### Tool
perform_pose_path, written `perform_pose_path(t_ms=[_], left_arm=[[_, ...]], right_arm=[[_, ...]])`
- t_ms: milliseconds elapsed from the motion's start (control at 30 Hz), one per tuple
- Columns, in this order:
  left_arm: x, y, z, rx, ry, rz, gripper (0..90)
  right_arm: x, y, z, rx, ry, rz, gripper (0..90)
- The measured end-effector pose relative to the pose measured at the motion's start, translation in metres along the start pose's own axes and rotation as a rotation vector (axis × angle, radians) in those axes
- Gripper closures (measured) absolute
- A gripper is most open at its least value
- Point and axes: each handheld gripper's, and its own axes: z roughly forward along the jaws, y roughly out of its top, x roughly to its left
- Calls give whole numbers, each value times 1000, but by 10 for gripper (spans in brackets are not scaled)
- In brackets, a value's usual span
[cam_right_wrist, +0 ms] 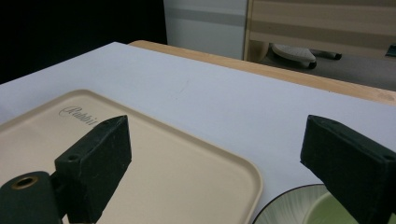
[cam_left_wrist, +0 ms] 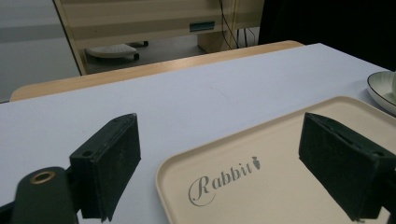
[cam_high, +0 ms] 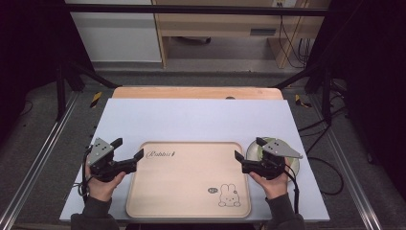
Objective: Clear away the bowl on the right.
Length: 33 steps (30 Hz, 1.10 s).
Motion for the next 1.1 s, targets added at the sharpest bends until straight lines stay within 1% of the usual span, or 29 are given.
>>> perform_pose_path(t_ms=[100,167,267,467,700,767,933,1100], left_arm=[[-1,0,0,0,2,4,124],[0,0,0,-4,4,0,124],[1,0,-1,-4,6,-5,125],[0,0,-1,-6,7,1,127],[-1,-1,0,-3,5,1,127],[0,-1,0,-1,7,2,127],[-1,-2,1,5,6,6,127],[-1,-3,1,8,7,9,128]], right_arm=[[0,0,-1,2,-5,1,89],[-2,0,-2,2,-5,0,93],[-3,1,-3,2,-8,12,99],[-3,1,-4,3,-6,5,111],[-5,3,-6,-1,-15,13,114],[-7,3,-7,4,-21,8,116],[-10,4,-10,9,-38,15,128],[-14,5,-13,10,-59,30,138]])
